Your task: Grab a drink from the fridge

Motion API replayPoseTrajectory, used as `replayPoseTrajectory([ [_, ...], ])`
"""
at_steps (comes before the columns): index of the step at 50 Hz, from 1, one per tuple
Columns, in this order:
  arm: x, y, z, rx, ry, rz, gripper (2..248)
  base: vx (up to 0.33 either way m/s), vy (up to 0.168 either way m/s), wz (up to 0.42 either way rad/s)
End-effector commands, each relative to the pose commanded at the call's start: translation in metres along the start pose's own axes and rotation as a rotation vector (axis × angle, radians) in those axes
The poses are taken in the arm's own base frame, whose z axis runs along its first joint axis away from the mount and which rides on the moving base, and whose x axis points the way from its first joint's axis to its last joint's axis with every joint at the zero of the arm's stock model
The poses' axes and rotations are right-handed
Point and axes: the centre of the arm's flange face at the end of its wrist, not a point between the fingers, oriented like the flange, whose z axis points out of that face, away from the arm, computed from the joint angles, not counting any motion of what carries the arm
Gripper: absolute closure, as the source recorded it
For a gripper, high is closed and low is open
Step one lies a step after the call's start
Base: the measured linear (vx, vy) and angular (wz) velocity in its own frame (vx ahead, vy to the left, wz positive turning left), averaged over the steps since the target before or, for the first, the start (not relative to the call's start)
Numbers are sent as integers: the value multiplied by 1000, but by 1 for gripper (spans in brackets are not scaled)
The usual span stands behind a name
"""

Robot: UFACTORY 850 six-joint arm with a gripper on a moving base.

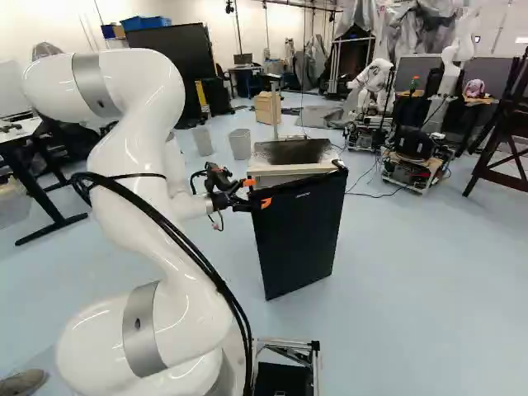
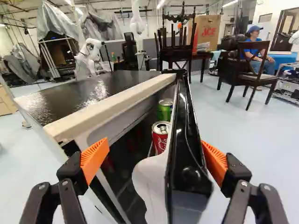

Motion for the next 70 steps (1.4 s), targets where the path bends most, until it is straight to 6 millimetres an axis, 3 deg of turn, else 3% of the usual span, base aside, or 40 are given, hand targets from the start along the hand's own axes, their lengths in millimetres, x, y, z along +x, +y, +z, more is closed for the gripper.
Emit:
replayPoseTrajectory([
  [70, 13, 113, -7, -132, -25, -120, 3, 0, 0, 0],
])
